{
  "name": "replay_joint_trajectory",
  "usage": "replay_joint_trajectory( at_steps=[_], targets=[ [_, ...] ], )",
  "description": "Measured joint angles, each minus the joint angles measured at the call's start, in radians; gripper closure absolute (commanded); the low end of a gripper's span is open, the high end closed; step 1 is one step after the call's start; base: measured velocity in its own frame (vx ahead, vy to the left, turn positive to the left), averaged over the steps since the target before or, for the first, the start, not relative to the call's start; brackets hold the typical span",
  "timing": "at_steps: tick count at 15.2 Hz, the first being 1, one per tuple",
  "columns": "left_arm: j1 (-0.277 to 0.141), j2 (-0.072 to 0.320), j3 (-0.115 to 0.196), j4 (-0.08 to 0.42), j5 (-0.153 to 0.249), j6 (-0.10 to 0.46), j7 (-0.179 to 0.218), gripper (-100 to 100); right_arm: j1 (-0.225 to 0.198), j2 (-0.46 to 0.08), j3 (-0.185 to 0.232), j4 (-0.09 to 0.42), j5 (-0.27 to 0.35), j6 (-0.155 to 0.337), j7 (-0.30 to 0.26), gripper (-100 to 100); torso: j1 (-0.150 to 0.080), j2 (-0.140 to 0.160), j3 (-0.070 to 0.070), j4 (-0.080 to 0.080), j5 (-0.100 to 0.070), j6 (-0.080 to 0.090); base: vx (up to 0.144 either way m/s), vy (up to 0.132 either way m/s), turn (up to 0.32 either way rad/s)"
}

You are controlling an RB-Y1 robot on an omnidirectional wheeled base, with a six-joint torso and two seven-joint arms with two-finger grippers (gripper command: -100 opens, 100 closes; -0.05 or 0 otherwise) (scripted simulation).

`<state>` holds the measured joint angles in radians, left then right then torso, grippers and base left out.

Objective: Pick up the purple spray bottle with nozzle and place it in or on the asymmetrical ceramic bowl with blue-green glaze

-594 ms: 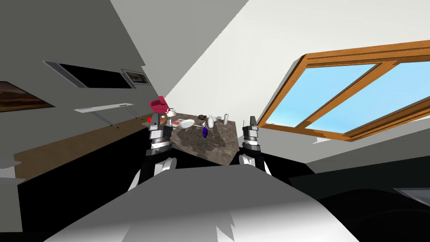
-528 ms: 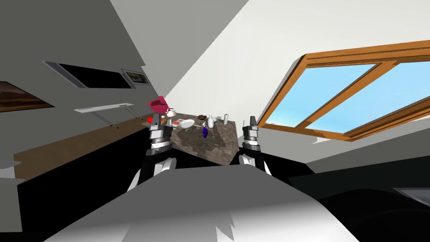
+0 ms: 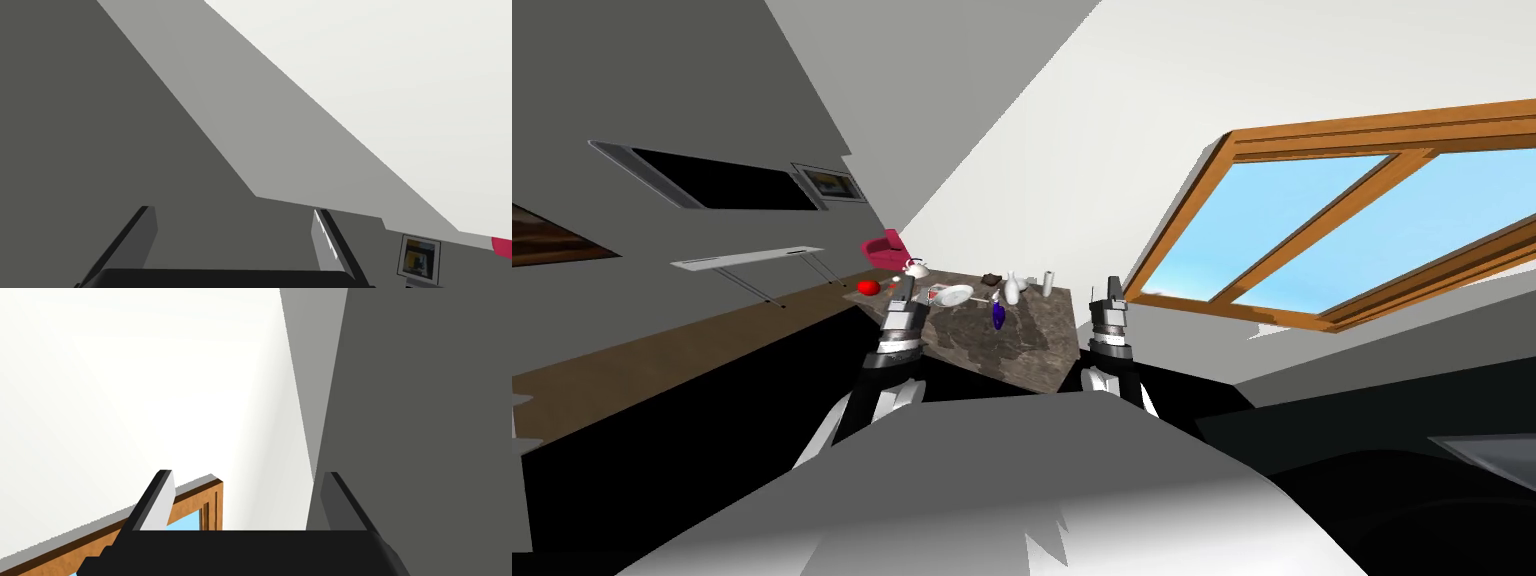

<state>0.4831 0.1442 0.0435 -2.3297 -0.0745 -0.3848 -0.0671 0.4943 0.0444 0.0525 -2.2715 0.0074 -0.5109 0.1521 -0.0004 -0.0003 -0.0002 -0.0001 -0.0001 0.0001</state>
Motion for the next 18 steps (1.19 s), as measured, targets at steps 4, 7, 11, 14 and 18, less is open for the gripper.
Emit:
replay_joint_trajectory(
  at_steps=[4, 7, 11, 14, 18],
  targets=[
    [0.001, 0.078, 0.000, 0.029, -0.016, 0.012, -0.012, -100, 0.000, 0.000, 0.000, 0.000, 0.000, 0.000, 0.000, 0, -0.001, 0.001, 0.000, 0.000, 0.000, 0.000, -0.007, -0.027, -0.061],
    [-0.002, 0.135, -0.001, 0.057, -0.034, 0.024, -0.025, -100, 0.000, 0.000, 0.000, 0.000, 0.000, 0.000, 0.000, 0, -0.002, 0.001, 0.001, 0.000, 0.000, 0.000, -0.014, -0.040, -0.072],
    [0.005, 0.211, -0.006, 0.095, -0.064, 0.040, -0.047, -100, 0.000, 0.000, 0.000, 0.000, 0.000, 0.000, 0.000, 0, -0.004, 0.001, 0.000, 0.000, -0.001, 0.000, -0.010, -0.059, -0.074],
    [0.004, 0.260, -0.012, 0.131, -0.090, 0.053, -0.067, -100, 0.000, 0.000, 0.000, 0.000, 0.000, 0.000, 0.000, 0, -0.005, 0.001, 0.001, 0.000, -0.001, 0.000, -0.016, -0.070, -0.091],
    [-0.004, 0.330, -0.015, 0.182, -0.131, 0.085, -0.093, -100, 0.000, 0.000, 0.000, 0.000, 0.000, 0.000, 0.000, 0, -0.006, 0.000, 0.000, 0.000, -0.001, 0.000, -0.003, -0.081, -0.105]
  ],
)
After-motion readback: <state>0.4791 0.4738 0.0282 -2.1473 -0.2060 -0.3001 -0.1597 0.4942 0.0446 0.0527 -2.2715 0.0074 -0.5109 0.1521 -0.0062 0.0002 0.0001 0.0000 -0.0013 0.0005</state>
